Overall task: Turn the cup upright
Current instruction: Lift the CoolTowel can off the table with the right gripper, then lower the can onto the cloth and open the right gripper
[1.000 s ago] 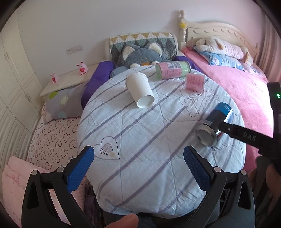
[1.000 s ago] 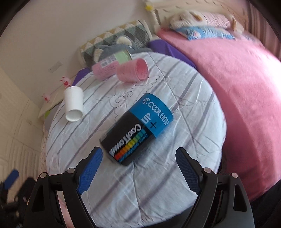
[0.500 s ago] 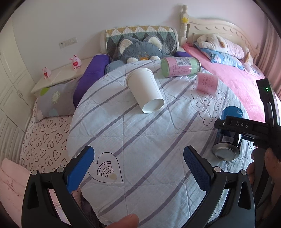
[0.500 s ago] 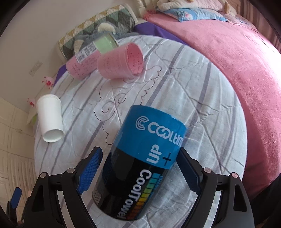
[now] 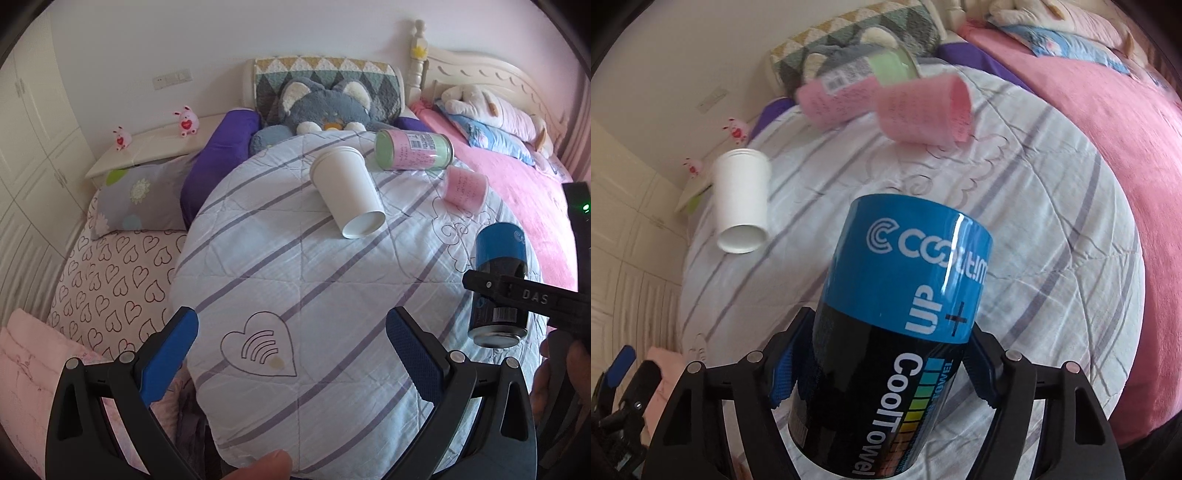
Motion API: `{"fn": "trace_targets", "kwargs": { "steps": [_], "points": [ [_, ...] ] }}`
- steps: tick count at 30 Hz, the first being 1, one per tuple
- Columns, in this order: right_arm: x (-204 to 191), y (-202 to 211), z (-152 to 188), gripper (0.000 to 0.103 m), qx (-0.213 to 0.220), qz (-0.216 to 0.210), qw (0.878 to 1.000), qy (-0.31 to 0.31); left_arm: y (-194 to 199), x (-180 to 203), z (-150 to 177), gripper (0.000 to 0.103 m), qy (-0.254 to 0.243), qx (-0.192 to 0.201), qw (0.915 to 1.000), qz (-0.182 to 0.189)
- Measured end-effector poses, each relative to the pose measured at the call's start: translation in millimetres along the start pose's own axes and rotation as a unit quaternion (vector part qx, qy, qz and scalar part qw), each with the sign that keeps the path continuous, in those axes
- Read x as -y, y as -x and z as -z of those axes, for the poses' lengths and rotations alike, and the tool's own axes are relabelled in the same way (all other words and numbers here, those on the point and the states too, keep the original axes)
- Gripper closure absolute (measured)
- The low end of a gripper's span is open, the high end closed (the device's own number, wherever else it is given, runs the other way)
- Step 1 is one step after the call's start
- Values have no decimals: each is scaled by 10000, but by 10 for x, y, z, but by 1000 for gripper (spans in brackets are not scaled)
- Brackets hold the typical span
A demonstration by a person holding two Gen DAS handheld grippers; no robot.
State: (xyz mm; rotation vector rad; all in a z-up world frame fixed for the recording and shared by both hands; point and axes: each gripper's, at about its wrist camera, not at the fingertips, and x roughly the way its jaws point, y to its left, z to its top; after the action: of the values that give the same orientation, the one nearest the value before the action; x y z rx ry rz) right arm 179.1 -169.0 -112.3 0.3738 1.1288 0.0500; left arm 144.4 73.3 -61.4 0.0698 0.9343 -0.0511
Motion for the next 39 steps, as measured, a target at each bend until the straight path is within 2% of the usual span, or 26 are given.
{"fn": "trace_targets", "kwargs": {
  "steps": [7,14,18,23,27,33,39],
  "points": [
    [-847,166,26,28,54,-606,9928,1028,179,-362,137,0,339,64,9986,-389],
    [-1665,-227,103,28,-385,-1008,9771,1833,298,-828,325,0,764,41,9938,-811],
    [-1987,-530,112,28,-676,-993,9709,2071,259,-1033,365,0,943,-23,9914,-910],
    [-2104,-856,132,27,-974,-731,9682,2186,155,-1146,374,0,1026,-98,9910,-858],
    [-2116,-935,182,26,-1004,-568,9679,2232,120,-1134,354,0,974,-99,9921,-789],
    [-2134,-805,142,20,-753,-472,9705,2240,109,-1067,309,0,929,-92,9931,-705],
    [-2015,-570,86,20,-502,-437,9745,2143,131,-994,281,0,881,-71,9937,-688]
  ]
}}
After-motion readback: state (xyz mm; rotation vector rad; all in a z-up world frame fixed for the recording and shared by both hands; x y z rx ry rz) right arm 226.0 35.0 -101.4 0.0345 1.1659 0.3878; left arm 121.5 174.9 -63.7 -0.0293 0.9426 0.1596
